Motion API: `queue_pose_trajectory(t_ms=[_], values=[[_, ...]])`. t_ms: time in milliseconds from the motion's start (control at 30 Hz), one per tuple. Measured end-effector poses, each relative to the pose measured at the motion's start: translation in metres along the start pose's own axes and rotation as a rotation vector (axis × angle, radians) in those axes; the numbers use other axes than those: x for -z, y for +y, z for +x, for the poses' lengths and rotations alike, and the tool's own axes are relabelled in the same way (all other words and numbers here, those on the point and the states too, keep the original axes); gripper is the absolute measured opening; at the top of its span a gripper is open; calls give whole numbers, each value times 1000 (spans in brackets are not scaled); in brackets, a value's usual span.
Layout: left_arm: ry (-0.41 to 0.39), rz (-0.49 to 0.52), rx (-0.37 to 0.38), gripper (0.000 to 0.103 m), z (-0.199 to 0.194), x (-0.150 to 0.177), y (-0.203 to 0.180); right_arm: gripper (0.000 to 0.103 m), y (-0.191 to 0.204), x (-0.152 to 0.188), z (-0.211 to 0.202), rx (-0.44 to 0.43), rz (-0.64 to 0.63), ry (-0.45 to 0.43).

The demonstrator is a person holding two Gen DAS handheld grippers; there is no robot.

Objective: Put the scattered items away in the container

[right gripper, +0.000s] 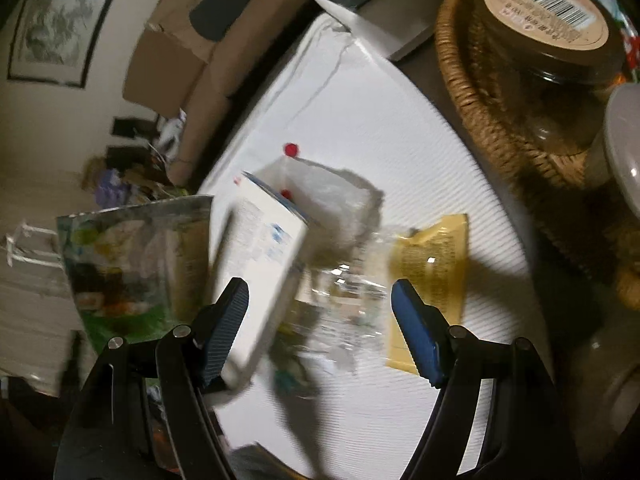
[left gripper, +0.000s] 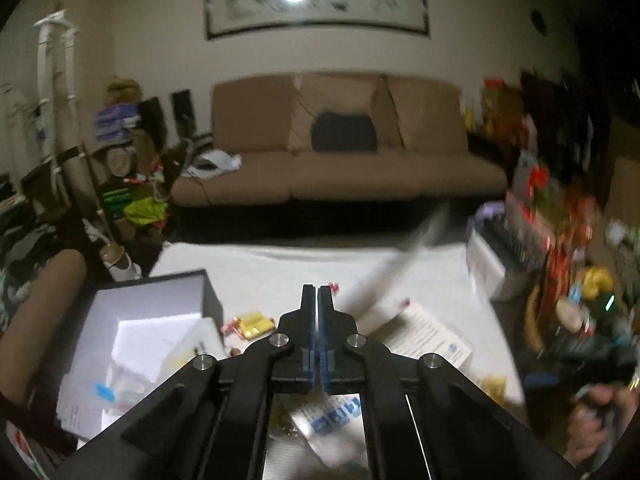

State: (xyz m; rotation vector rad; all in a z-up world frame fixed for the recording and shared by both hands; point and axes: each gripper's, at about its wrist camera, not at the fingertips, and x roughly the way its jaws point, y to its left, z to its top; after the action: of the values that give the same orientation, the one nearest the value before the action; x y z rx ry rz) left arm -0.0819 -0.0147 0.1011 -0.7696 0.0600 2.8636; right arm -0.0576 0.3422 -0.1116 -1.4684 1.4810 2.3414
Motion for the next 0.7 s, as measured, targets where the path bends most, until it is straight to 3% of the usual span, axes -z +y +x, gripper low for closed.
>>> queue_pose_trajectory(t_ms=[100,200,267,300,333,400,467,500,600,700], values=[[0,-10,-8,0,-16,-6,9,72,-5,2,4,20,4,28],[72,56,-37,1,-9,2,7,72,-1,5,8,78,-33,46],[152,89,11,4,5,16,0,72,1,6,10,109,-49,52],[173,108,36,19,10,22,-4,72,1,7,11,118,-50,55],[188,150,59,48,16,32,-13,72,2,8,11,128,-50,57],[214,268,85,88,26,51,-38,72,3,9,13,162,-57,56],[196,489,104,92,25,82,-75,72,3,11,13,196,-62,55],[175,632,83,103,25,103,-94,72,3,11,14,207,-63,59],[183,929,-8,103,38,162,-133,72,1,12,14,212,-62,68],[230,1031,-45,103,59,191,-150,72,-1,13,14,222,-56,67]])
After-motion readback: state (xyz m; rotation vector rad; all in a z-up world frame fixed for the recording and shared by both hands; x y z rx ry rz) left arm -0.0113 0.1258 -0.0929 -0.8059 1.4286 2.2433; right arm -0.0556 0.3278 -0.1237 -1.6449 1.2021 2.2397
